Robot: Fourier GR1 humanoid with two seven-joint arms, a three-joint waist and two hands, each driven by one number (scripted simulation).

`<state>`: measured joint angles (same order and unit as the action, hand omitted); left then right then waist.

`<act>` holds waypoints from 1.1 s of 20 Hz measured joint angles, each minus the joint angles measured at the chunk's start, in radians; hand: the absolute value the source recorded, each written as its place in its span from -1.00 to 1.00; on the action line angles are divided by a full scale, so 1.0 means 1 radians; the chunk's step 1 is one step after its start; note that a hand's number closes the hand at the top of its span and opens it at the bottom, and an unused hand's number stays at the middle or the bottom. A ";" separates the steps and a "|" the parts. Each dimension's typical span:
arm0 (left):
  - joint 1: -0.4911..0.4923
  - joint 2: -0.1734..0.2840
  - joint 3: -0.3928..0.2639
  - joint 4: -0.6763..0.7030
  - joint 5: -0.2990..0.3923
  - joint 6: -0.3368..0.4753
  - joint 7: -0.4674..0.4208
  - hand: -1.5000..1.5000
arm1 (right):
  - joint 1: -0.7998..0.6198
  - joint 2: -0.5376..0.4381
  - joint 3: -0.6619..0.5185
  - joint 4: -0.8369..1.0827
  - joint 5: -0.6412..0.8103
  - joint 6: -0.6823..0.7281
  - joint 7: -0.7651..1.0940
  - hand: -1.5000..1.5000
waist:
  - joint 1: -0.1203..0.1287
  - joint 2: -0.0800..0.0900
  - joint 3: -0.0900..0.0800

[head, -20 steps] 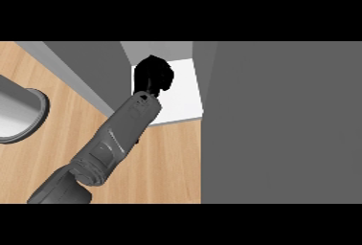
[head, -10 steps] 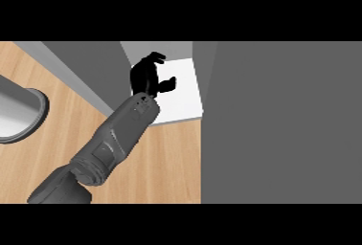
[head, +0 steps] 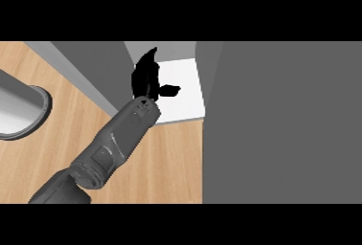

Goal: Pick up the wine, place it into the cabinet and close the cabinet

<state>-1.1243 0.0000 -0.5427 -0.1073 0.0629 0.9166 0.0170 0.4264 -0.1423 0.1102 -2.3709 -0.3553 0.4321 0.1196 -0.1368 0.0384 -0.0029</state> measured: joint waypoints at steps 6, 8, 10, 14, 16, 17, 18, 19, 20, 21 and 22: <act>0.023 0.000 0.055 -0.095 0.054 -0.003 -0.090 -1.00 | 0.009 0.004 0.020 -0.001 -0.003 -0.012 0.006 -1.00 | 0.017 -0.006 -0.001; 0.032 0.000 0.073 -0.126 0.072 -0.002 -0.125 -1.00 | 0.010 0.005 0.024 -0.003 -0.003 -0.019 0.007 -1.00 | 0.025 -0.009 0.000; 0.048 0.000 0.083 -0.161 0.092 0.011 -0.157 -1.00 | 0.016 0.006 0.032 -0.004 -0.003 -0.022 0.007 -1.00 | 0.025 -0.011 0.000; 0.076 0.001 0.119 -0.222 0.140 0.013 -0.235 -1.00 | 0.020 0.002 0.028 -0.004 -0.004 -0.028 0.005 -1.00 | 0.039 -0.015 0.000; 0.098 0.001 0.137 -0.264 0.171 0.015 -0.274 -1.00 | 0.018 0.001 0.025 -0.004 -0.004 -0.035 0.007 -1.00 | 0.048 -0.018 0.000; 0.102 0.001 0.148 -0.279 0.186 0.017 -0.292 -1.00 | 0.018 0.000 0.027 -0.005 -0.004 -0.038 0.008 -1.00 | 0.050 -0.019 0.000; 0.110 0.001 0.154 -0.294 0.201 0.021 -0.309 -1.00 | 0.017 -0.001 0.027 -0.006 -0.004 -0.041 0.010 -1.00 | 0.053 -0.021 0.000; 0.120 0.001 0.166 -0.305 0.215 0.018 -0.329 -1.00 | 0.017 -0.003 0.025 -0.008 -0.004 -0.044 0.013 -1.00 | 0.059 -0.022 0.000; 0.126 0.001 0.170 -0.321 0.232 0.017 -0.346 -1.00 | 0.012 -0.003 0.026 -0.007 -0.004 -0.048 0.014 -1.00 | 0.061 -0.022 0.001; 0.139 0.001 0.179 -0.340 0.250 0.013 -0.368 -1.00 | 0.019 -0.004 0.030 -0.009 -0.004 -0.049 0.014 -1.00 | 0.063 -0.024 0.001; 0.149 0.001 0.188 -0.359 0.269 0.006 -0.389 -1.00 | 0.018 -0.005 0.030 -0.010 -0.004 -0.051 0.016 -1.00 | 0.066 -0.025 0.001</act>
<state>-0.9750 0.0010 -0.3548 -0.4665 0.3318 0.9230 -0.3717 0.4443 -0.1472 0.1400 -2.3805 -0.3598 0.3808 0.1356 -0.0707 0.0136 -0.0023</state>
